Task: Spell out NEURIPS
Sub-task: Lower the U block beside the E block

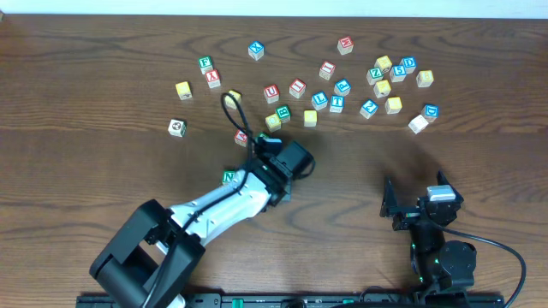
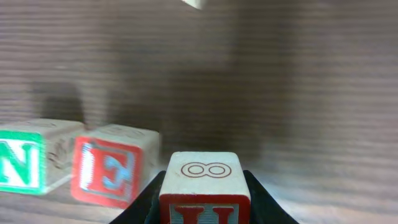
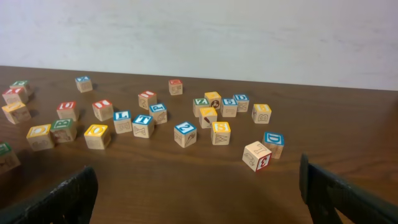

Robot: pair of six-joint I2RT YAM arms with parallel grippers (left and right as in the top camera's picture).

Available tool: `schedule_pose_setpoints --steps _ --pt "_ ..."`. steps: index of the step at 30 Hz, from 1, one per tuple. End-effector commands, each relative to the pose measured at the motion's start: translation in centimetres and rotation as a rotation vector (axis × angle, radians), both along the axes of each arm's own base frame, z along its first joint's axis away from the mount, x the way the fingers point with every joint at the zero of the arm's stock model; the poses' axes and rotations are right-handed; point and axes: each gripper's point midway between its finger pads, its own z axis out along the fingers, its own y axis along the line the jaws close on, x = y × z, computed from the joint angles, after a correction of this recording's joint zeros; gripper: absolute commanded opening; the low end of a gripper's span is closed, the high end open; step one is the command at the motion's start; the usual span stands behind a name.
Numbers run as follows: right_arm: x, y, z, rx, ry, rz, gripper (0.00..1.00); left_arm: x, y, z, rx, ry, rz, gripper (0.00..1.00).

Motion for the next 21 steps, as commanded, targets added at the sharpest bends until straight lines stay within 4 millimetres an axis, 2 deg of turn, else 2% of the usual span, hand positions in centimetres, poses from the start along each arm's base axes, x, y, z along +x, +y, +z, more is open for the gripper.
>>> schedule_pose_setpoints --steps 1,21 --pt "0.0 -0.1 -0.2 0.007 0.006 -0.004 0.99 0.4 1.4 -0.5 0.031 0.001 0.031 0.07" --pt "0.0 -0.1 -0.2 0.007 0.007 -0.004 0.99 -0.4 2.0 -1.8 0.036 0.015 0.014 0.08"
